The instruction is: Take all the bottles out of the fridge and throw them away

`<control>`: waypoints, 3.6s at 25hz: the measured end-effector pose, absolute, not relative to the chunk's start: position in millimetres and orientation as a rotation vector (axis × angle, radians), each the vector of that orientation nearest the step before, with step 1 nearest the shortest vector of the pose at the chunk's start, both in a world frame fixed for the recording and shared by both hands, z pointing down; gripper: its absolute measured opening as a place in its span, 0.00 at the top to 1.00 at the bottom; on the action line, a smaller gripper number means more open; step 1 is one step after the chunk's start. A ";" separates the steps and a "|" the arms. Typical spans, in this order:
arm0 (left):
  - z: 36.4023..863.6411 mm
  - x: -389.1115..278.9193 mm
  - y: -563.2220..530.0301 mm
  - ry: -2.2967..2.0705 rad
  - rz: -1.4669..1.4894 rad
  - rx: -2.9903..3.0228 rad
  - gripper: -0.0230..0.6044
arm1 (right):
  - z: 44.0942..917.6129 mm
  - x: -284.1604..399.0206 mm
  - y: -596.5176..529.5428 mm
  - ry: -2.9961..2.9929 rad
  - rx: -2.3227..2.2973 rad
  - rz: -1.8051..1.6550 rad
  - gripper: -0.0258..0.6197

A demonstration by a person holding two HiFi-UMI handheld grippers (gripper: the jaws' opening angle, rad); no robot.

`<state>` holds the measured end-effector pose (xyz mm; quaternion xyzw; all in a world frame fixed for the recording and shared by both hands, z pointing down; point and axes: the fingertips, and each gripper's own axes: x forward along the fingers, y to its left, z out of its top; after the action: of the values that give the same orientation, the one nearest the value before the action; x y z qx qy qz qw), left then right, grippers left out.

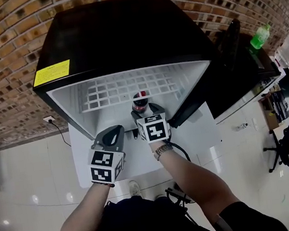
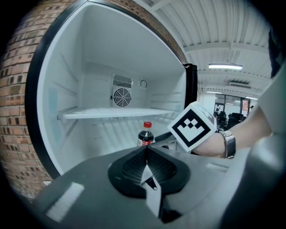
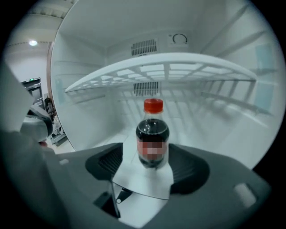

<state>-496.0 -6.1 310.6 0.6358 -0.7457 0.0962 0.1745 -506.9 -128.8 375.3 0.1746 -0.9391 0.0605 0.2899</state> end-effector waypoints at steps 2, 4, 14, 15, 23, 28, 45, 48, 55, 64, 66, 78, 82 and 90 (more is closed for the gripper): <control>312.8 -498.8 -7.3 -2.112 0.280 1.803 0.96 | 381.6 -512.9 -134.0 -2.499 0.465 0.173 0.46; 314.6 -498.9 -8.1 -2.097 0.293 1.807 0.96 | 386.9 -518.6 -139.9 -2.494 0.469 0.179 0.45; 324.6 -510.2 -6.7 -2.085 0.317 1.784 0.96 | 398.3 -538.6 -156.9 -2.488 0.497 0.170 0.46; 325.2 -510.7 -6.6 -2.085 0.318 1.782 0.96 | 397.6 -538.8 -157.8 -2.490 0.501 0.168 0.48; 328.2 -499.5 -5.1 -2.078 0.338 1.771 0.96 | 397.1 -519.0 -144.6 -2.497 0.472 0.177 0.49; 326.5 -475.0 -6.9 -2.082 0.346 1.789 0.96 | 390.6 -487.8 -128.9 -2.513 0.444 0.200 0.49; 314.9 -312.2 -9.0 -2.012 0.392 1.882 0.96 | 356.6 -300.9 -72.3 -2.569 0.402 0.237 0.49; 311.1 -268.1 -3.8 -1.976 0.408 1.934 0.96 | 351.5 -252.3 -59.0 -2.559 0.444 0.250 0.49; 330.5 -169.7 -25.9 -1.836 0.482 2.055 0.96 | 364.8 -145.1 -67.8 -2.517 0.577 0.313 0.49; 384.9 -64.4 -41.5 -1.543 0.636 2.169 0.96 | 413.3 -39.5 -70.4 -2.408 0.758 0.494 0.49; 401.3 -47.3 -44.2 -1.484 0.666 2.185 0.96 | 429.6 -20.2 -69.0 -2.375 0.799 0.542 0.49; 507.0 49.2 -33.1 -1.154 0.782 2.251 0.96 | 546.2 78.8 -30.2 -2.158 1.010 0.820 0.49; 550.7 73.3 -17.1 -1.039 0.825 2.238 0.96 | 598.2 101.4 -10.9 -2.070 1.054 0.930 0.49; 632.8 112.0 2.1 -0.907 0.901 2.210 0.96 | 696.1 142.4 20.6 -1.922 1.104 1.116 0.49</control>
<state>112.0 2.1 632.8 0.8284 -0.3401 0.3376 0.2901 142.4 20.6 696.1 0.4209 -0.7328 0.4253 0.3241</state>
